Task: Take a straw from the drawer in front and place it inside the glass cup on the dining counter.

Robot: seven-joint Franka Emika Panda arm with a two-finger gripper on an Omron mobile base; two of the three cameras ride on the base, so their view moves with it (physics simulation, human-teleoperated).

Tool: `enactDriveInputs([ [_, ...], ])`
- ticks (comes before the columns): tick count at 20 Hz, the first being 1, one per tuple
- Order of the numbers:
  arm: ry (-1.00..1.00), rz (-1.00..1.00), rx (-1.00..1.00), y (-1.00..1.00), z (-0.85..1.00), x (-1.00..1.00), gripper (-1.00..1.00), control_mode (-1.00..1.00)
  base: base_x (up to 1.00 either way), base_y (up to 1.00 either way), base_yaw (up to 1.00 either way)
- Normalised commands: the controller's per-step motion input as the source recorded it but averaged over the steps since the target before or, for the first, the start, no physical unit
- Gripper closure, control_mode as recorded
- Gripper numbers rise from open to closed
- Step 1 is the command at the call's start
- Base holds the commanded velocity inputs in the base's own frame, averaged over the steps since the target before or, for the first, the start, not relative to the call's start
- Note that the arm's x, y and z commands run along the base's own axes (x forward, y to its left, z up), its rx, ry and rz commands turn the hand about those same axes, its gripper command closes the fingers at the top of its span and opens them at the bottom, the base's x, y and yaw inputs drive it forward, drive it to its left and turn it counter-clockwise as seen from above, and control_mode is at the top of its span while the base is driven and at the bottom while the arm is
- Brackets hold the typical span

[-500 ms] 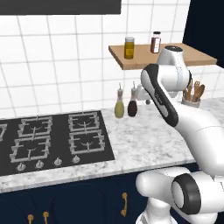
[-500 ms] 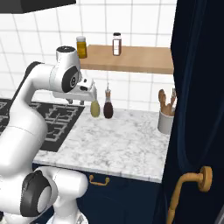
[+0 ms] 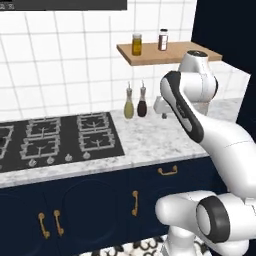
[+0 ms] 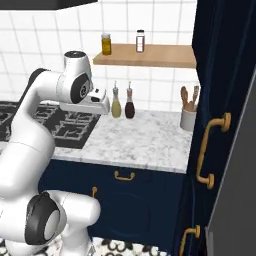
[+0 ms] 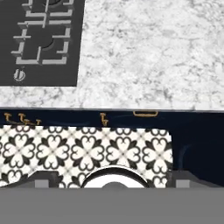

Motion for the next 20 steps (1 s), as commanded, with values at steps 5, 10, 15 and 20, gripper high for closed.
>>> enactDriveInputs([
  [5,0.00,0.00,0.00,0.00,0.00,0.00,-1.00,1.00,-0.24,0.82,-0.51],
  [10,0.00,0.00,0.00,0.00,0.00,0.00,-1.00,1.00,-0.02,0.84,-0.60],
  [15,0.00,0.00,0.00,0.00,0.00,0.00,-1.00,1.00,0.00,0.67,-0.66],
  [20,0.00,0.00,0.00,0.00,0.00,0.00,-1.00,1.00,0.00,0.75,-0.59],
])
